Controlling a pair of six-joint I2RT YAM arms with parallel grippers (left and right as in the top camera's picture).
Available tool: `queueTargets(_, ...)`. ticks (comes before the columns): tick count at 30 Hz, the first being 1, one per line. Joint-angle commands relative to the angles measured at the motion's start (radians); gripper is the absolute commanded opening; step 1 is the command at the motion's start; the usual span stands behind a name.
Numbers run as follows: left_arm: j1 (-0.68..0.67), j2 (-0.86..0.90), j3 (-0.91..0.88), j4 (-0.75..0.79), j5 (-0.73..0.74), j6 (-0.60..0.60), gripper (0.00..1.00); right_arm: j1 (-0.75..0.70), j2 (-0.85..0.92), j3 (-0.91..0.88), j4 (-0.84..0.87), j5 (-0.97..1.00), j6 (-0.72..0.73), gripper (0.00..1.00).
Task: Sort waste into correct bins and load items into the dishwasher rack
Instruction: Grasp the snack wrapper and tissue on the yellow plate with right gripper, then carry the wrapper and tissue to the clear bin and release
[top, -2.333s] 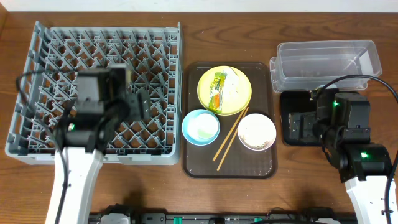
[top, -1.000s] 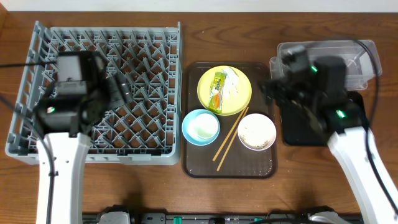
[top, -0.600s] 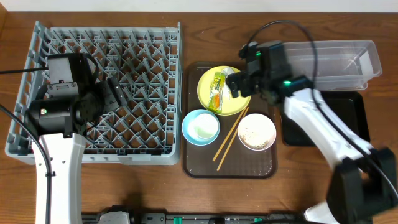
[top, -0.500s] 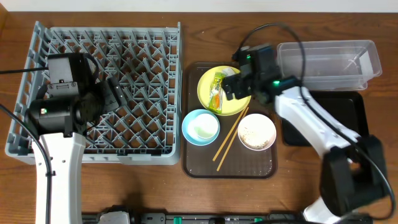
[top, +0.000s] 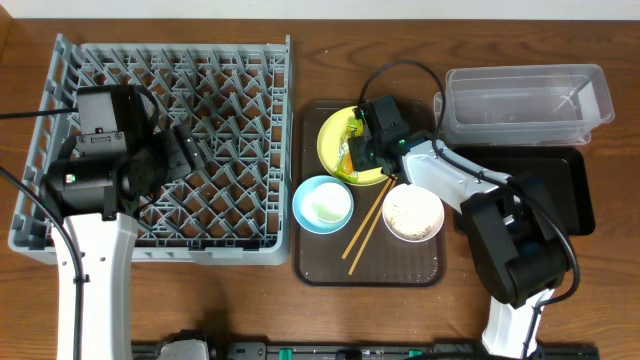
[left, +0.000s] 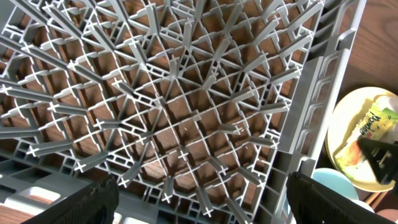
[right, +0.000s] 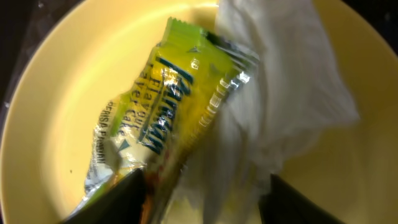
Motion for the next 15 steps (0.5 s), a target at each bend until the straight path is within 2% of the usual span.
queueTargets(1,0.005,0.007,0.013,-0.003,0.004,-0.01,0.88,0.014,0.001,0.02,0.006,0.025,0.03,0.28)
queueTargets(3,0.005,0.007,0.013,-0.003,0.004,-0.01,0.88,0.013,-0.012,0.02,0.004,0.026,0.029,0.17)
queueTargets(6,0.005,0.007,0.013,-0.003,0.004,-0.01,0.88,-0.002,-0.059,0.02,-0.006,0.026,0.029,0.06)
queueTargets(11,0.005,0.007,0.013,-0.003,0.006,-0.01,0.88,-0.047,-0.204,0.02,-0.05,0.098,0.028,0.01)
queueTargets(15,0.005,0.007,0.013,-0.003,0.007,-0.01,0.88,-0.101,-0.325,0.02,-0.077,0.158,0.029,0.01)
